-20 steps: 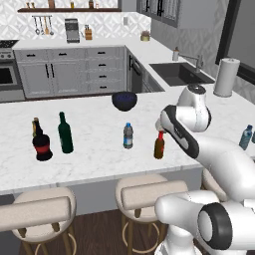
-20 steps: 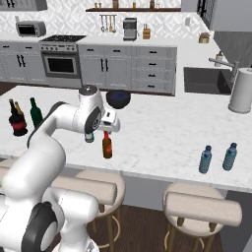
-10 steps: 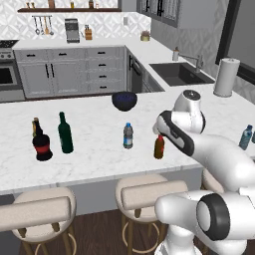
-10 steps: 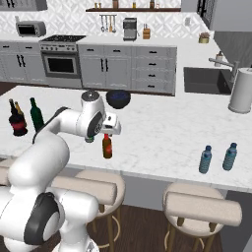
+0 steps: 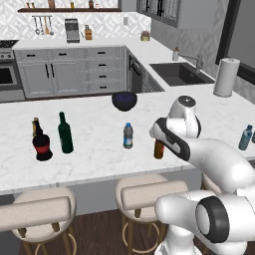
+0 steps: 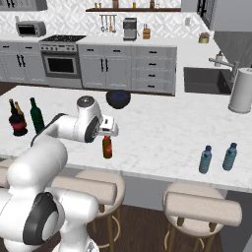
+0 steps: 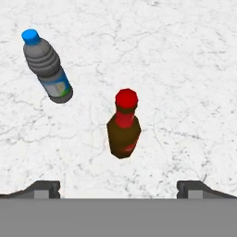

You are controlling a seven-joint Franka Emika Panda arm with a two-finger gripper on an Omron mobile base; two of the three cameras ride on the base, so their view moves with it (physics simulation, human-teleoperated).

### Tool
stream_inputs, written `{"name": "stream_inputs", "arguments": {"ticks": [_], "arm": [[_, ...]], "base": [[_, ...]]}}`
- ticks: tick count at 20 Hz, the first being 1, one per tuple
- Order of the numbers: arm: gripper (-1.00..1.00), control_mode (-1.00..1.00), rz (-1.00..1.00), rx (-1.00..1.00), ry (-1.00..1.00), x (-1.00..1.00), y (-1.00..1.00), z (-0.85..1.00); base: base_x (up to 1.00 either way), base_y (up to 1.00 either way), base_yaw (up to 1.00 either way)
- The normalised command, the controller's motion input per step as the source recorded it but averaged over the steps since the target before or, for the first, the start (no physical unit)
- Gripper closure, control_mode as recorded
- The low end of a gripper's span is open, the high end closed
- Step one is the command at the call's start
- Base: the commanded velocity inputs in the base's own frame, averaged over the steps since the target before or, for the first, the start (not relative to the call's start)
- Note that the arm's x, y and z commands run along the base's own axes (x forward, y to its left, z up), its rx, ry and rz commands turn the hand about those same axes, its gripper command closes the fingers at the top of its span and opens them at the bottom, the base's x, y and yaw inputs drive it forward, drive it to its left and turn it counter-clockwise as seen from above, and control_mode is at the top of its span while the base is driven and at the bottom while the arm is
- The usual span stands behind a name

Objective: Move the plastic bottles in the middle to the plastics group, and the glass bottles in the middle to the glass group.

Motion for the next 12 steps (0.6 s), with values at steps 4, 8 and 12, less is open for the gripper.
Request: {"name": "stream_inputs", "arguments": {"ticks": [4, 8, 12], "arm": [[-1.0, -1.0, 0.0, 0.0, 0.0, 0.21, 0.0, -0.12], [-1.0, -1.0, 0.0, 0.0, 0.0, 0.18, 0.0, -0.01], [-1.0, -1.0, 0.0, 0.0, 0.0, 0.15, 0.0, 0.0]], "base": [[0.0, 0.0, 0.0], [0.0, 0.0, 0.0], [0.0, 0.0, 0.0]]}}
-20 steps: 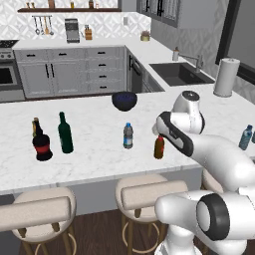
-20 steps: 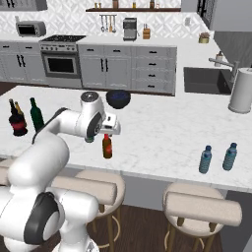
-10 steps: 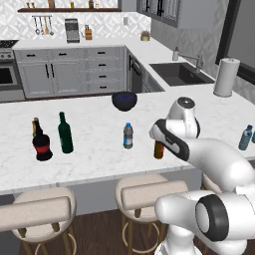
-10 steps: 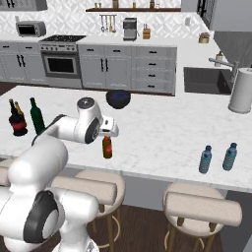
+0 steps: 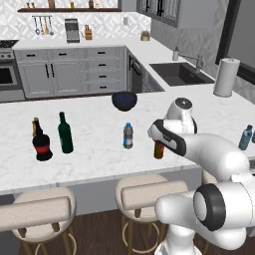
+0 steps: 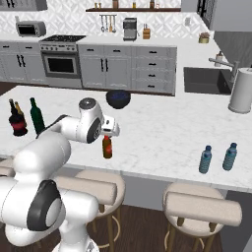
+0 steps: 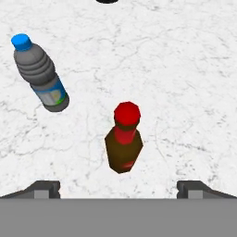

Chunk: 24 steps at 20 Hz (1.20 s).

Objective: Move the plastic bottles in the middle to the plastics group, and the glass bottles in the middle to the glass group.

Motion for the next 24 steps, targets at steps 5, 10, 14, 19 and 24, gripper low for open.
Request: {"name": "stream_inputs", "arguments": {"ticks": [5, 10, 14, 19, 24], "arm": [[-1.0, -1.0, 0.0, 0.0, 0.0, 0.16, 0.0, 0.0], [-1.0, -1.0, 0.0, 0.0, 0.0, 0.08, 0.0, -0.1], [-1.0, -1.0, 0.0, 0.0, 0.0, 0.0, 0.0, -0.28], [-1.0, -1.0, 0.0, 0.0, 0.0, 0.0, 0.0, -0.26], [-1.0, -1.0, 0.0, 0.0, 0.0, 0.02, 0.0, -0.16]], "base": [[0.0, 0.0, 0.0], [0.0, 0.0, 0.0], [0.0, 0.0, 0.0], [0.0, 0.0, 0.0], [0.0, 0.0, 0.0]]}}
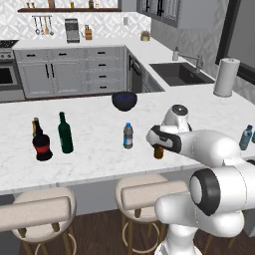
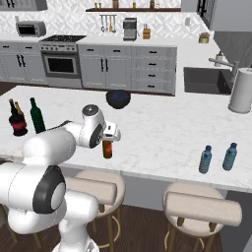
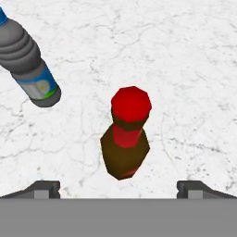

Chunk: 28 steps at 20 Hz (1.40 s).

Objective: Move the plastic bottles in the middle to the plastics group, and the glass bottles in the middle to the glass group.

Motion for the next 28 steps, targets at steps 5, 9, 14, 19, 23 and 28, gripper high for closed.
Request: {"name": "stream_inputs", "arguments": {"ticks": [5, 9, 14, 19, 23, 28], "arm": [[-1.0, -1.0, 0.0, 0.0, 0.0, 0.14, 0.0, -0.02], [-1.0, -1.0, 0.0, 0.0, 0.0, 0.15, -0.01, 0.0], [-1.0, -1.0, 0.0, 0.0, 0.0, 0.06, 0.0, -0.11], [-1.0, -1.0, 0.0, 0.0, 0.0, 0.07, 0.0, -0.12], [-1.0, -1.0, 0.0, 0.0, 0.0, 0.06, 0.0, -0.12], [-1.0, -1.0, 0.0, 0.0, 0.0, 0.0, 0.0, -0.1]], "base": [[0.0, 0.0, 0.0], [0.0, 0.0, 0.0], [0.0, 0.0, 0.0], [0.0, 0.0, 0.0], [0.0, 0.0, 0.0], [0.0, 0.0, 0.0]]}}
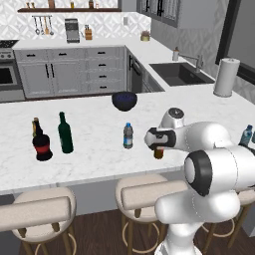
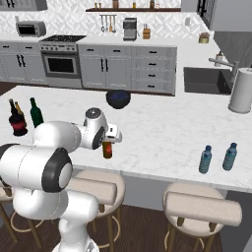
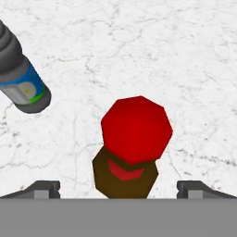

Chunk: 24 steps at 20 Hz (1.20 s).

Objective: Move the plastic bottles in the middle to the plastics group, and the glass bottles in the middle to the glass group.

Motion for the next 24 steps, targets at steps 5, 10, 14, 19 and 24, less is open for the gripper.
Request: {"name": "stream_inputs", "arguments": {"ticks": [5, 10, 14, 19, 24], "arm": [[-1.0, -1.0, 0.0, 0.0, 0.0, 0.03, 0.0, -0.09], [-1.0, -1.0, 0.0, 0.0, 0.0, 0.1, 0.0, -0.03], [-1.0, -1.0, 0.0, 0.0, 0.02, 0.17, 0.0, 0.0], [1.0, -1.0, 0.0, 0.0, 0.0, 0.01, 0.0, -0.01], [1.0, -1.0, 0.0, 0.0, 0.0, 0.0, 0.0, 0.0]], "base": [[0.0, 0.0, 0.0], [0.0, 0.0, 0.0], [0.0, 0.0, 0.0], [0.0, 0.0, 0.0], [0.0, 0.0, 0.0]]}}
